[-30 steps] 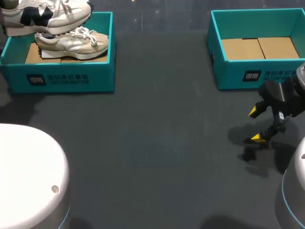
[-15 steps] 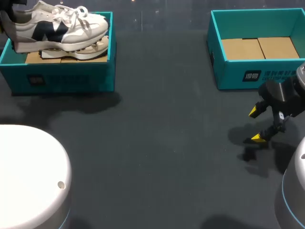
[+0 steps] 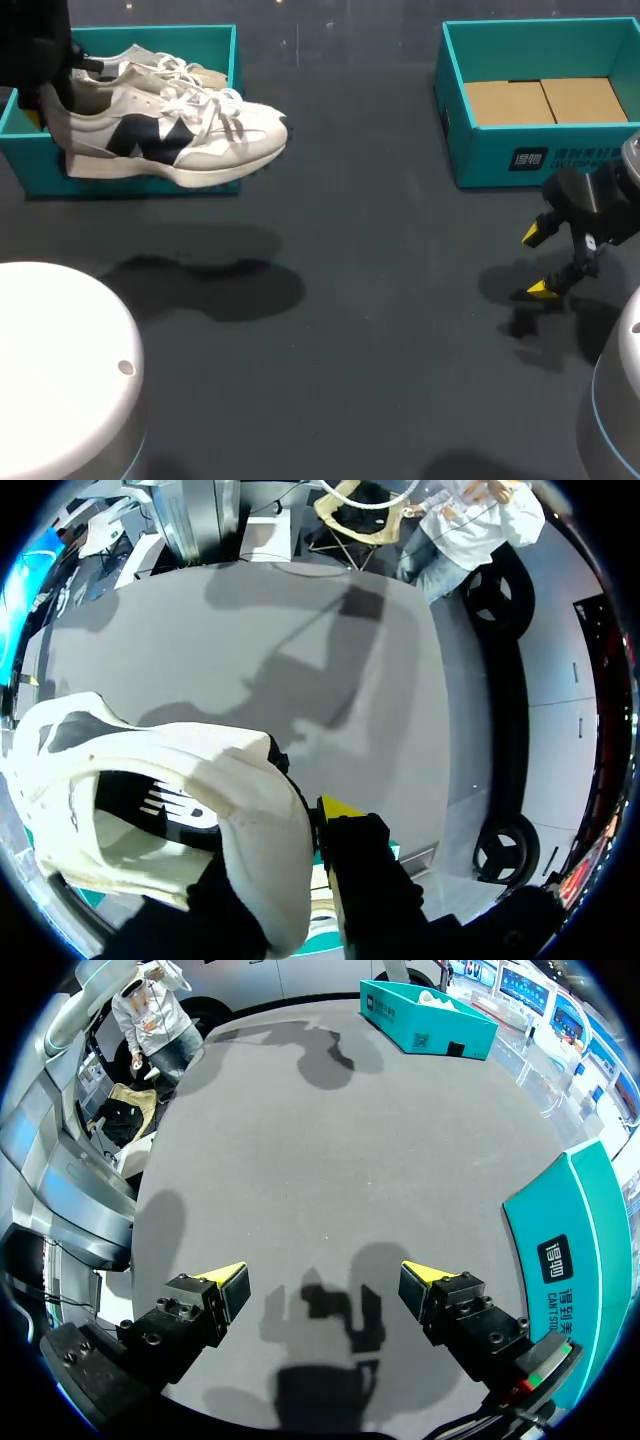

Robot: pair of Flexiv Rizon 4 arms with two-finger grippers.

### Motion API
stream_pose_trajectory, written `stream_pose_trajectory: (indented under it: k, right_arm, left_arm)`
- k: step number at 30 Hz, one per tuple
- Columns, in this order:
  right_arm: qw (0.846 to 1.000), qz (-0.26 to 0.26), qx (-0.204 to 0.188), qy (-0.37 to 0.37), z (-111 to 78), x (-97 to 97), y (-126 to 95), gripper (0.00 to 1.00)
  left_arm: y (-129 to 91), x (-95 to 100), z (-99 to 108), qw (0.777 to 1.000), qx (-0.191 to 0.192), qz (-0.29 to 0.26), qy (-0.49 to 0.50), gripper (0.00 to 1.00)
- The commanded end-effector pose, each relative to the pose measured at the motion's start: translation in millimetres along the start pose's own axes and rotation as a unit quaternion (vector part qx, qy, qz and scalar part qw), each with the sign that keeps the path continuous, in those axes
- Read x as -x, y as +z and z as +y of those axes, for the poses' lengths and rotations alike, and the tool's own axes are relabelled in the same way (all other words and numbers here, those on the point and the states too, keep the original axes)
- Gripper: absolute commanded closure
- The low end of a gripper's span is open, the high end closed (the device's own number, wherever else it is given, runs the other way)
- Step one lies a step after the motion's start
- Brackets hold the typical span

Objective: Take the shoe out of the shoebox, open the shoe tongue, remove and reinsert the insole, then place the shoe into the shoebox

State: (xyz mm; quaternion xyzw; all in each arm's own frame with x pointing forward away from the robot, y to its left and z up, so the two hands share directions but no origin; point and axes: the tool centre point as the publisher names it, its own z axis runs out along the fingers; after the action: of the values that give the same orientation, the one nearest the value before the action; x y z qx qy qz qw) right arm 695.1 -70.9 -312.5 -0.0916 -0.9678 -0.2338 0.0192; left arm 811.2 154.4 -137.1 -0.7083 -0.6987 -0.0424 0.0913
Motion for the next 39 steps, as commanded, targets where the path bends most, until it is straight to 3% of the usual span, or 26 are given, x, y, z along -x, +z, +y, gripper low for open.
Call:
stream_pose_trajectory:
  k: [1,11,15,21,23,25,27,33,39]
  right_arm:
    - [1.0,-0.001,-0.001,0.0,-0.1,-1.6,-0.2,0.0]
    - [1.0,-0.001,-0.001,0.0,-0.1,-1.6,-0.2,0.0]
    - [1.0,-0.001,-0.001,0.0,-0.1,-1.6,-0.2,0.0]
    - [1.0,-0.001,-0.001,0.0,-0.1,-1.6,-0.2,0.0]
    - [1.0,-0.001,-0.001,0.0,-0.1,-1.6,-0.2,0.0]
    - [1.0,-0.001,-0.001,0.0,-0.1,-1.6,-0.2,0.0]
    - [1.0,-0.001,-0.001,0.0,-0.1,-1.6,-0.2,0.0]
    - [1.0,-0.001,-0.001,0.0,-0.1,-1.6,-0.2,0.0]
    - [1.0,-0.001,-0.001,0.0,-0.1,-1.6,-0.2,0.0]
  left_arm:
    - [-2.1,-3.0,-24.3,0.998,0.067,-0.002,0.0,1.0]
    - [4.1,1.6,-21.6,0.998,0.068,0.006,-0.007,1.0]
    - [14.4,26.4,-30.8,0.999,0.044,0.007,-0.004,1.0]
    - [35.0,70.4,-50.3,0.997,0.065,0.029,0.018,1.0]
    - [40.3,84.0,-50.9,0.998,0.05,0.026,0.019,1.0]
    - [46.5,97.4,-50.3,0.998,0.058,0.026,0.009,1.0]
    - [51.3,109.8,-50.5,0.999,0.028,0.021,0.022,1.0]
    - [72.4,150.8,-62.7,0.999,-0.006,0.021,0.037,1.0]
    - [72.4,150.8,-62.7,0.999,-0.006,0.021,0.037,1.0]
